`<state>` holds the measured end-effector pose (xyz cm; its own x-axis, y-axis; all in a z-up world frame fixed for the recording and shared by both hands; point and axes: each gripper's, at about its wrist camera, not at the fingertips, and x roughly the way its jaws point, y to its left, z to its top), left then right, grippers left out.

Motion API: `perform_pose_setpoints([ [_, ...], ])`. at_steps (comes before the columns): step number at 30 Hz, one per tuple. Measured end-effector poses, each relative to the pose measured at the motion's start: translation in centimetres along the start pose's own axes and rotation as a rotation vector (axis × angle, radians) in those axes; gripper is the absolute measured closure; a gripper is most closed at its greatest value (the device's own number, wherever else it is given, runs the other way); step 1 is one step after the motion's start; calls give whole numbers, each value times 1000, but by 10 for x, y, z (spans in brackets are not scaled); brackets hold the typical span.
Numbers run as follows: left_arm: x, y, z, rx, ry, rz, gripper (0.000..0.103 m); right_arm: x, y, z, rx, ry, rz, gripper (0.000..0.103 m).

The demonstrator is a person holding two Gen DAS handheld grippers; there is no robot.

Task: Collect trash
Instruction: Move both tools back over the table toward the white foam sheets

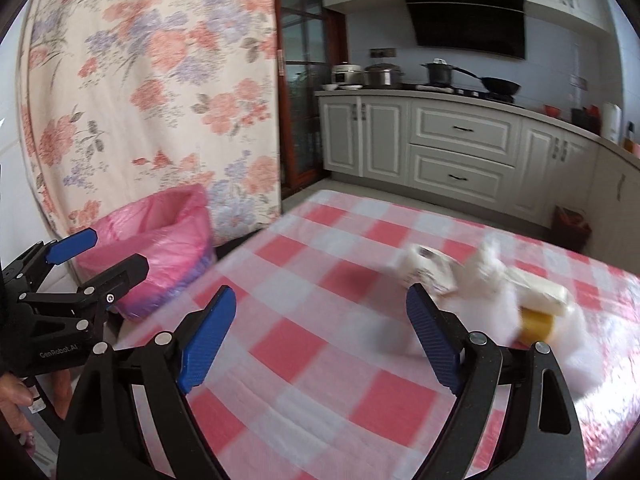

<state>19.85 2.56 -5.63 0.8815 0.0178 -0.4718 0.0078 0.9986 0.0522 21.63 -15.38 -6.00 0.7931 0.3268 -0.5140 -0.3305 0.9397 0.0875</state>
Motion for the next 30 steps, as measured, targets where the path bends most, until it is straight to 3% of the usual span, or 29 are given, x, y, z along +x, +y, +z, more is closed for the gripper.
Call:
perform_pose_setpoints([
  [6,9,-56,-5,53,17,-107,5,-19,-53,-28,81,20,-94,21],
  [15,34,-123,-11,133,56,-194,5,-39,-116,-56,181,24,-202,21],
  [30,95,-172,0,96,129,-282,5,-43,-192,-67,297,33,-291,21],
])
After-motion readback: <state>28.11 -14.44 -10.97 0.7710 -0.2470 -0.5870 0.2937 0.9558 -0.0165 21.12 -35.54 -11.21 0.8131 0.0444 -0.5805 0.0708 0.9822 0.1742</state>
